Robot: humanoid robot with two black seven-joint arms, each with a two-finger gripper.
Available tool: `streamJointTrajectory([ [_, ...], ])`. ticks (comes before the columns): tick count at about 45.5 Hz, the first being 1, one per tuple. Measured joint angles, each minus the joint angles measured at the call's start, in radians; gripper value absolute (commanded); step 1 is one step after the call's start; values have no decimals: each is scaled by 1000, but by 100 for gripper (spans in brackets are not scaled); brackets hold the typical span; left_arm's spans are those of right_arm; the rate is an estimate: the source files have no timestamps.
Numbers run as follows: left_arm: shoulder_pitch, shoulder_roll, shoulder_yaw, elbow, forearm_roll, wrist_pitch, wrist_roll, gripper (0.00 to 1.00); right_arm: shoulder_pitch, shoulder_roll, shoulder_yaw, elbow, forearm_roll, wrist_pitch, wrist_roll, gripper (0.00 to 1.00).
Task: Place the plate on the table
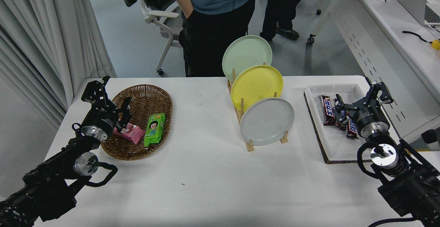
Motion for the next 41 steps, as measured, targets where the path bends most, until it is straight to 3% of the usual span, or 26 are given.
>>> streamJointTrajectory([
  [19,0,0,0,0,0,0,0,100,78,-73,-35,-25,0,-16,-6,99],
  [41,0,0,0,0,1,0,0,100,152,-190,-299,-18,-2,-36,-6,99],
])
